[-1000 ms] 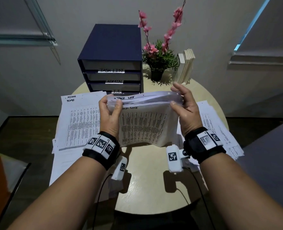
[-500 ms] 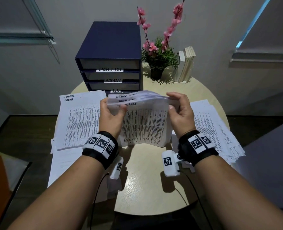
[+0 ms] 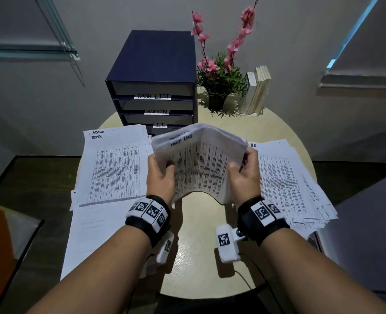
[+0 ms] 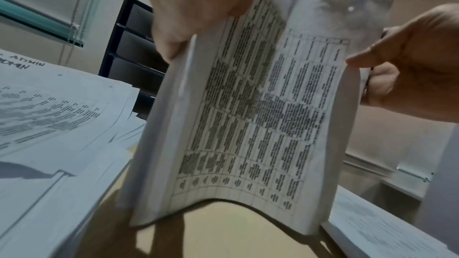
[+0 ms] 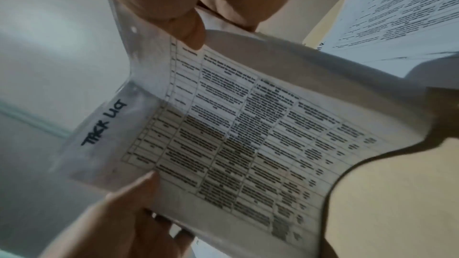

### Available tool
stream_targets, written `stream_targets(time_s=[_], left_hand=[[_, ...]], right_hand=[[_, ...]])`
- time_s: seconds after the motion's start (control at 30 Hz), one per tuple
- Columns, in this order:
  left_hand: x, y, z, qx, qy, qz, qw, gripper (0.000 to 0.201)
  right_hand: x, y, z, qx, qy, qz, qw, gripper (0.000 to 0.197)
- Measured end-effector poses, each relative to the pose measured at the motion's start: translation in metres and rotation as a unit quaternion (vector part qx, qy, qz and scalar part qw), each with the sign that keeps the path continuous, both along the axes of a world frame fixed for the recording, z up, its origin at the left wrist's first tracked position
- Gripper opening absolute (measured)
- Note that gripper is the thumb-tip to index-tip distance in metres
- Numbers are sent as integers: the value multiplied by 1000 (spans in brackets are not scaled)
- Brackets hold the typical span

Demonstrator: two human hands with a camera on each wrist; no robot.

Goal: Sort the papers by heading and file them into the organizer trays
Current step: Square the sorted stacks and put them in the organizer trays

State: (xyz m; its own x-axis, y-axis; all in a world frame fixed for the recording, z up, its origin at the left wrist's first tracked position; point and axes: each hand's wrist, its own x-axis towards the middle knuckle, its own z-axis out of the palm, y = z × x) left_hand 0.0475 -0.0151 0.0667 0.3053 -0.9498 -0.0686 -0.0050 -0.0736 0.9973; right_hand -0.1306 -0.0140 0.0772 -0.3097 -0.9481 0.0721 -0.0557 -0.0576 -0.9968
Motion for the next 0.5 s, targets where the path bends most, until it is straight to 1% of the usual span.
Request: stream_targets(time_s=[0.07, 0.1, 0.13, 0.17, 0.2, 0.23, 0.3, 0.37, 0.4, 0.47, 0.5], left_hand=[[-2, 3, 3, -3, 22, 5, 1000, 27], [-3, 2, 8, -4, 29, 9, 1000, 35], [-3, 0, 10, -9, 35, 12, 999, 48], [-5, -1, 15, -20, 41, 20, 999, 57], [-6, -3, 20, -34, 48, 34, 998, 59], [-8, -6, 27, -43, 55, 49, 996, 53], [-9, -13, 36, -49, 60, 78, 994, 37], [-7, -20, 41, -44, 50, 100, 993, 28], [-6, -22, 41, -46, 47, 109, 992, 24], [-4, -27, 44, -58, 54, 119, 990, 14], [-3, -28, 46, -63, 61, 123, 989, 15]], right_hand=[[0, 6, -2, -4, -19, 20, 1000, 55], [-1, 8, -1, -11, -29, 32, 999, 63], [-3, 6, 3, -27, -28, 40, 998, 71], [-4, 4, 7, -56, -18, 49, 997, 78], [-7, 0, 13, -88, 3, 54, 995, 83], [-9, -5, 19, -116, 34, 55, 991, 83], [-14, -16, 24, -160, 115, 59, 979, 72], [-17, -24, 24, -185, 176, 66, 965, 55], [-18, -26, 24, -189, 187, 63, 962, 49], [-20, -28, 24, -191, 182, 53, 963, 44], [-20, -28, 23, -193, 178, 48, 964, 44]])
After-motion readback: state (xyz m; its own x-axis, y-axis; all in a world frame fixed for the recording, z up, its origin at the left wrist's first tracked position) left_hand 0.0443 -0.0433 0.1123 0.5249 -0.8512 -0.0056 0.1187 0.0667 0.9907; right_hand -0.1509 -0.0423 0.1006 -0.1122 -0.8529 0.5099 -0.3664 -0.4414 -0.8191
